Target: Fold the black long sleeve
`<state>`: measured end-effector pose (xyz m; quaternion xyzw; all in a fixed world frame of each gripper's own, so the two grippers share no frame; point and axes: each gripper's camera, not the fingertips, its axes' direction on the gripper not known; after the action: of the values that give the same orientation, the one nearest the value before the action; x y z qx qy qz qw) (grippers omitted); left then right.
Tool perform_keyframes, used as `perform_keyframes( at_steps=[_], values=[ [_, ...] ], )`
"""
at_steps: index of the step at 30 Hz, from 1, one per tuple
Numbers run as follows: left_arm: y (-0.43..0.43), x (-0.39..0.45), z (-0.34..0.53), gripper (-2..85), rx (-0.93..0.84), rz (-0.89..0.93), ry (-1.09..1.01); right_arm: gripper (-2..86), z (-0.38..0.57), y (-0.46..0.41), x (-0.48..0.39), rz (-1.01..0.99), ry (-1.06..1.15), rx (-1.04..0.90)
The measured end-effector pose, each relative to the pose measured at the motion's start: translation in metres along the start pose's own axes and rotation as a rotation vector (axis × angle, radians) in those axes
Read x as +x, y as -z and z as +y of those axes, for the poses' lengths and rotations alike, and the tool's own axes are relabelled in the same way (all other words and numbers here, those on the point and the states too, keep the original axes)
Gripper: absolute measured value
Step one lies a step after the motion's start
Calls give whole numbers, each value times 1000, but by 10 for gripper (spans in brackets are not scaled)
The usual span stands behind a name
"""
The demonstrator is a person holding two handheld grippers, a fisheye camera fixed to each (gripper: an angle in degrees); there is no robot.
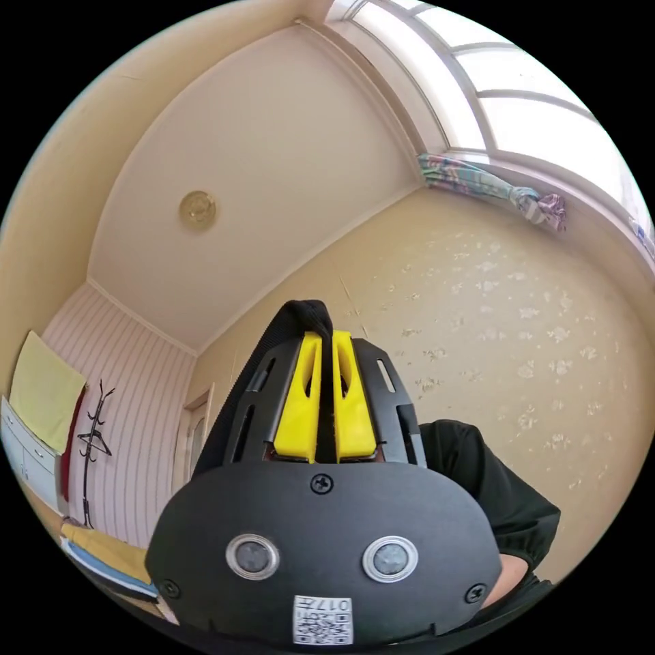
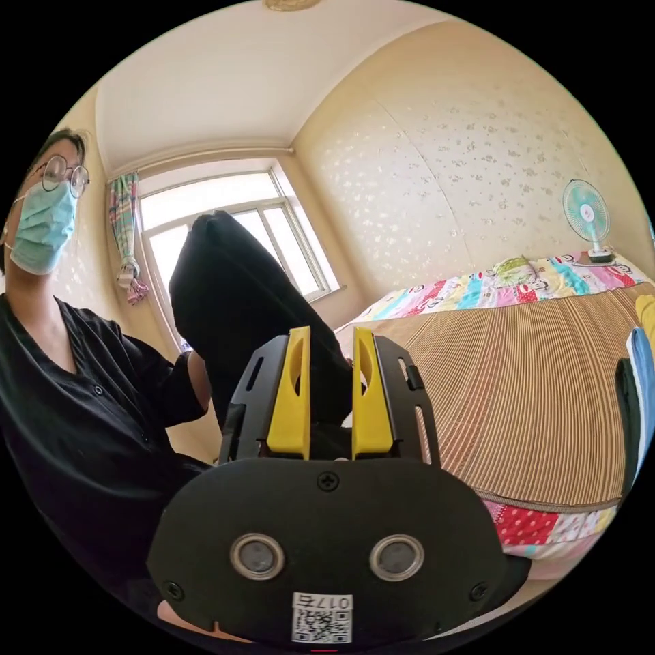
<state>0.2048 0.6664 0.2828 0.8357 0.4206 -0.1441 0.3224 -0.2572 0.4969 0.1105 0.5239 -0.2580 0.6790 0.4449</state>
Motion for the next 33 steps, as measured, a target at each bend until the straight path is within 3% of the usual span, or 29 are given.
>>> perform_keyframes(
  at_steps=[5,9,13,18,20,27,33],
  values=[
    [-19,-10,17,0,-87,21,127,94,7,-38,-7,-45,-37,-88],
    [-25,6,15,0,-182,-68,138,84,11,-76,-32,-357,-53,-112],
    [-12,29,10,1,-163,-67,101,48,22,-93,-97,-633,140,-201],
    [-7,63,2,3,-158,-93,21,23,33,-71,-128,-795,233,-251],
    [-5,73,0,3,-153,-119,0,27,35,-58,-132,-732,232,-250],
    [4,73,5,4,-84,-86,-2,96,40,-8,-151,-137,217,-76],
    [-4,55,15,5,-66,-78,43,131,33,-37,-176,16,206,-87]
  ],
)
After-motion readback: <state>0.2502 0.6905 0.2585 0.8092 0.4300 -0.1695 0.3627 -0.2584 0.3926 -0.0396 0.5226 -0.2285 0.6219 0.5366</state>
